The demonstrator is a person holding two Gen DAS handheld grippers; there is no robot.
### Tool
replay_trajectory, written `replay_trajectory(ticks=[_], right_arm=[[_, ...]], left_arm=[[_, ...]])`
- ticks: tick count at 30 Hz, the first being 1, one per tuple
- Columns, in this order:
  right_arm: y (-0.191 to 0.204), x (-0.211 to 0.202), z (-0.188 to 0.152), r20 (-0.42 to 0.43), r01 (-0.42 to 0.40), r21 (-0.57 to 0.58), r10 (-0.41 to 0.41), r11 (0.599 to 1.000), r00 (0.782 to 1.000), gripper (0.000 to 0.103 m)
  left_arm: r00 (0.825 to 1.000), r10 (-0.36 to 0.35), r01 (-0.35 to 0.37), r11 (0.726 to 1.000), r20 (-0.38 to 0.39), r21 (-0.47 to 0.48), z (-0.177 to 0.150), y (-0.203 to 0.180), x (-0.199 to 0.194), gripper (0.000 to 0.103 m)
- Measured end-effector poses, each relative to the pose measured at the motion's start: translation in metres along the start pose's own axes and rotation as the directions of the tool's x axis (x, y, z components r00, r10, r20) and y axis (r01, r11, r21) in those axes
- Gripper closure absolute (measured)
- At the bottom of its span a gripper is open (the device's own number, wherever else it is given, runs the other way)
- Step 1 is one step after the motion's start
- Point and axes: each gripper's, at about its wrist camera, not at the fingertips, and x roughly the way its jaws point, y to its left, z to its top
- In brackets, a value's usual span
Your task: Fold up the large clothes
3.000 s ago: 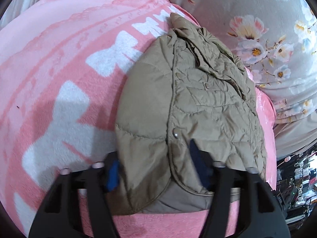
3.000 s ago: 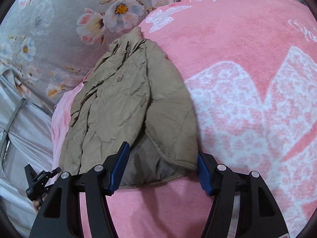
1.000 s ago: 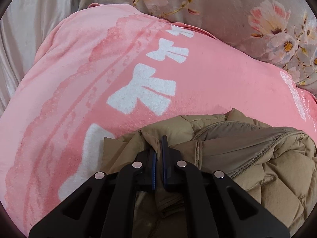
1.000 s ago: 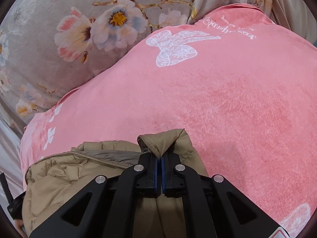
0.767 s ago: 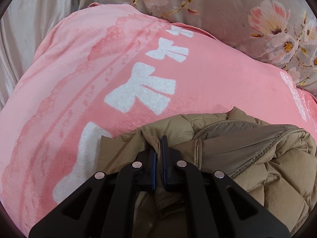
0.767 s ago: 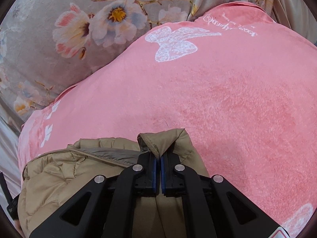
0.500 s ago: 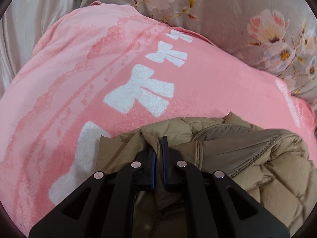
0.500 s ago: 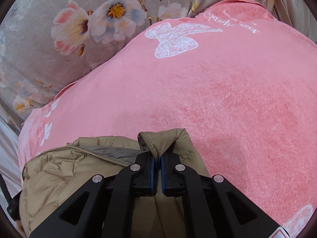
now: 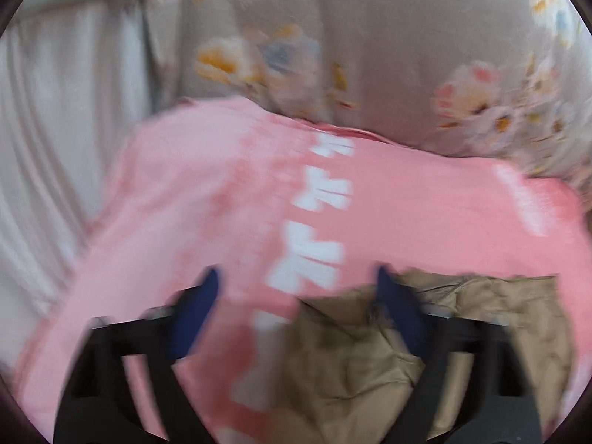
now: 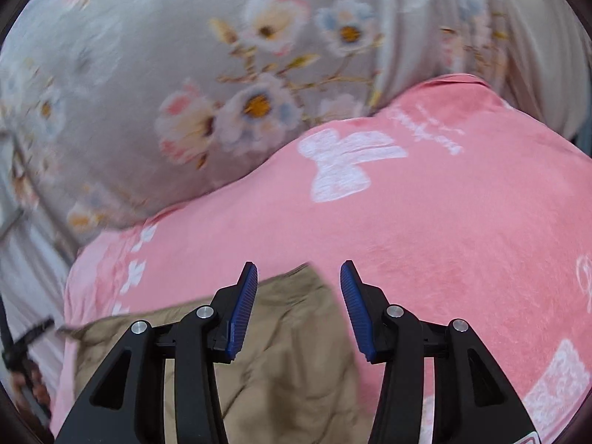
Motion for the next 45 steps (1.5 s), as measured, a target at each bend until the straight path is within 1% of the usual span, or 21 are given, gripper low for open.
replay_trajectory(ticks=[2,3,4,5,6,7,8,9,10,11,12,13,14,15,17,20,23,27,29,33,45], right_arm=[[0.023,0.008,-0.012,-0.041,-0.026,-0.068,0.023,0.997,0.999,0.055],[0.032,0.011,-0.018,-0.053,-0.034,-0.092,0.029,0.995,0.998,0.056],[0.046,0.016,-0.026,-0.069,-0.048,-0.119,0.040,0.992,0.997,0.058],[0.058,0.021,-0.033,-0.084,-0.062,-0.135,0.051,0.989,0.995,0.061],[0.076,0.027,-0.039,-0.104,-0.081,-0.152,0.066,0.985,0.992,0.065],[0.089,0.032,-0.045,-0.118,-0.092,-0.168,0.073,0.982,0.990,0.069],[0.105,0.038,-0.049,-0.134,-0.102,-0.192,0.077,0.976,0.988,0.077],[0.118,0.042,-0.052,-0.142,-0.104,-0.216,0.074,0.971,0.987,0.083],[0.136,0.048,-0.055,-0.145,-0.096,-0.256,0.060,0.962,0.988,0.085],[0.154,0.055,-0.058,-0.146,-0.096,-0.302,0.053,0.949,0.988,0.088],[0.162,0.059,-0.060,-0.148,-0.094,-0.323,0.048,0.942,0.988,0.089],[0.174,0.066,-0.062,-0.156,-0.093,-0.351,0.040,0.932,0.987,0.090],[0.183,0.074,-0.064,-0.167,-0.091,-0.366,0.031,0.926,0.986,0.093],[0.186,0.079,-0.064,-0.175,-0.090,-0.372,0.025,0.924,0.984,0.096],[0.191,0.096,-0.067,-0.194,-0.076,-0.383,0.000,0.921,0.981,0.097],[0.190,0.120,-0.072,-0.224,-0.062,-0.386,-0.028,0.920,0.974,0.097],[0.185,0.137,-0.078,-0.244,-0.065,-0.372,-0.030,0.926,0.969,0.098],[0.179,0.148,-0.082,-0.259,-0.081,-0.345,-0.012,0.935,0.966,0.099],[0.178,0.153,-0.083,-0.269,-0.089,-0.329,-0.003,0.940,0.963,0.102],[0.173,0.161,-0.088,-0.279,-0.101,-0.304,0.012,0.947,0.960,0.103],[0.176,0.166,-0.098,-0.253,-0.075,-0.327,-0.011,0.942,0.967,0.103]], left_arm=[[0.998,0.023,-0.025,0.999,0.053,0.022,0.004,0.006,-0.021,0.018],[0.995,0.051,-0.054,0.998,0.088,0.039,0.006,0.007,-0.033,0.018],[0.993,0.065,-0.070,0.996,0.097,0.046,0.008,0.006,-0.037,0.019],[0.994,0.062,-0.067,0.996,0.094,0.052,0.009,0.004,-0.041,0.021],[0.997,0.026,-0.031,0.998,0.075,0.060,0.009,-0.003,-0.044,0.031],[0.998,-0.007,0.003,0.998,0.059,0.064,0.008,-0.010,-0.045,0.037],[0.998,-0.044,0.042,0.997,0.044,0.063,0.007,-0.020,-0.045,0.037],[0.995,-0.099,0.098,0.993,0.013,0.066,0.004,-0.038,-0.042,0.040],[0.992,-0.129,0.129,0.989,-0.012,0.074,0.001,-0.053,-0.038,0.048],[0.989,-0.145,0.148,0.986,-0.032,0.080,-0.002,-0.068,-0.033,0.050],[0.987,-0.150,0.154,0.984,-0.052,0.093,-0.007,-0.090,-0.022,0.053],[0.987,-0.148,0.153,0.983,-0.062,0.098,-0.010,-0.103,-0.014,0.059],[0.986,-0.148,0.155,0.983,-0.078,0.101,-0.014,-0.119,-0.003,0.063],[0.983,-0.150,0.160,0.982,-0.105,0.096,-0.020,-0.134,0.010,0.068],[0.974,-0.170,0.183,0.980,-0.150,0.075,-0.028,-0.153,0.033,0.069],[0.976,-0.129,0.146,0.985,-0.176,0.087,-0.041,-0.173,0.061,0.069],[0.976,-0.106,0.123,0.989,-0.188,0.078,-0.051,-0.177,0.079,0.069],[0.976,-0.125,0.134,0.990,-0.181,0.041,-0.058,-0.172,0.091,0.069],[0.977,-0.124,0.132,0.990,-0.175,0.040,-0.061,-0.172,0.093,0.069],[0.983,-0.094,0.105,0.993,-0.156,0.063,-0.067,-0.177,0.096,0.069],[0.990,-0.036,0.051,0.992,-0.136,0.112,-0.074,-0.187,0.101,0.069]])
